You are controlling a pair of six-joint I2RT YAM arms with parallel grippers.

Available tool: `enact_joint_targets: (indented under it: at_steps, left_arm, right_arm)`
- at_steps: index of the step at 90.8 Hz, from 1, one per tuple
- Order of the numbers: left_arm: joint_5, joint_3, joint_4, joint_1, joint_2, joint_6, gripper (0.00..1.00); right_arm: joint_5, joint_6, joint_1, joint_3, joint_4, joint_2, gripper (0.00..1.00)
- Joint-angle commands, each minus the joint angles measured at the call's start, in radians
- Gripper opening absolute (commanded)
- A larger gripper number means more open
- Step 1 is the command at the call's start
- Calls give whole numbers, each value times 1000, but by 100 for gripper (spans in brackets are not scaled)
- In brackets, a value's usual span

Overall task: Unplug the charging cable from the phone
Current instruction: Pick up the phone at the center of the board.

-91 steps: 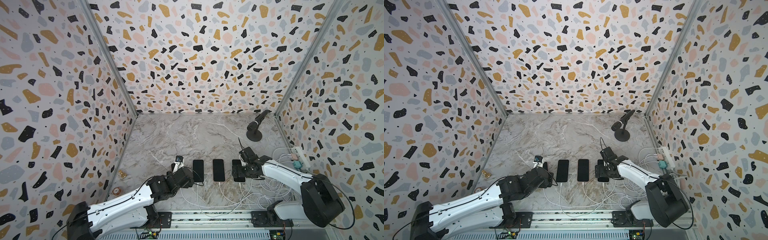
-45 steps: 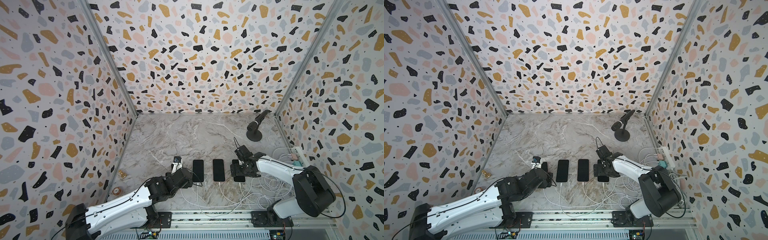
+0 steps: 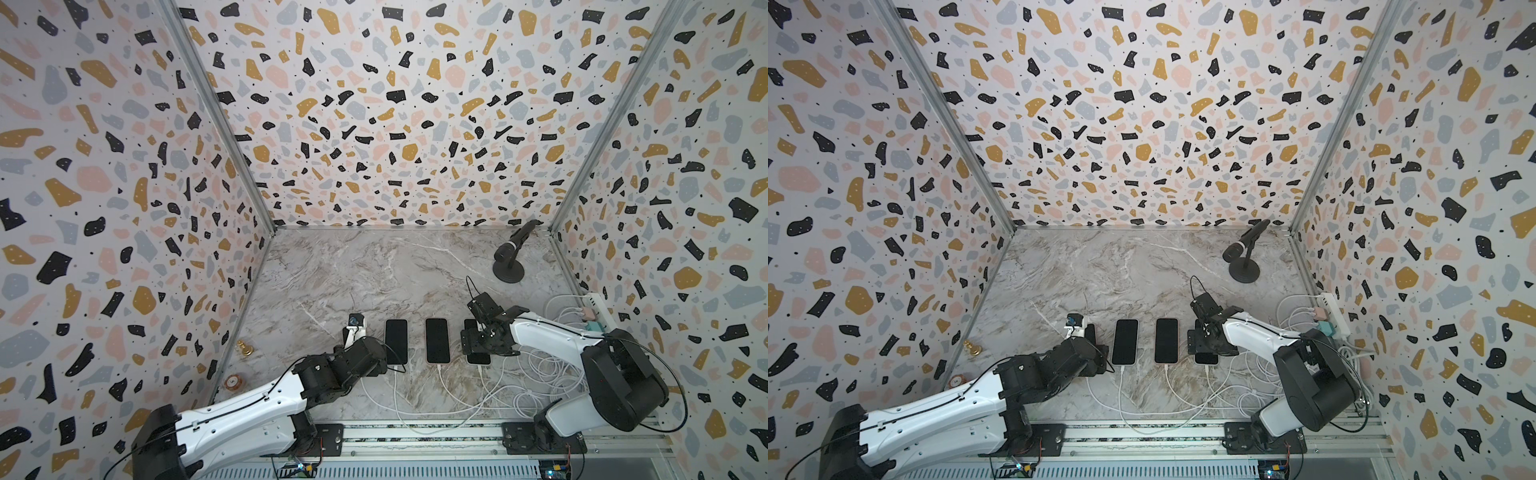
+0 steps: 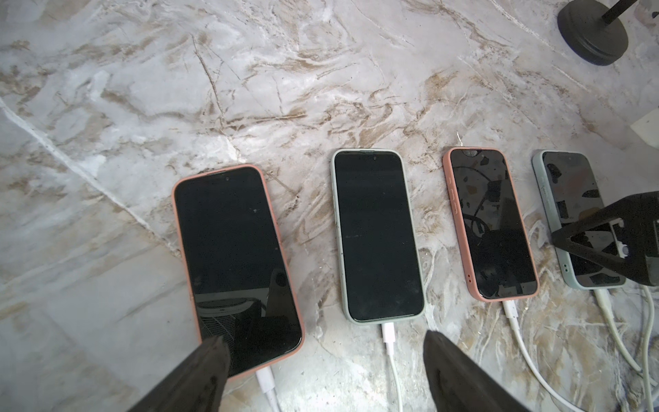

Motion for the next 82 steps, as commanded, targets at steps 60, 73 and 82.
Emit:
enact_joint_targets:
  at_steps: [60, 73, 82]
  left_arm:
    - [70, -198, 504, -58, -34, -40, 90]
    - [-1, -232, 757, -194, 56, -23, 90]
    - [-40, -227, 910, -278, 157, -9, 91]
  right_arm:
    - [3, 6, 4, -88, 85, -271, 50]
    - [11, 1, 4, -84, 69, -384, 47]
    - [14, 4, 4, -82, 57, -426, 47]
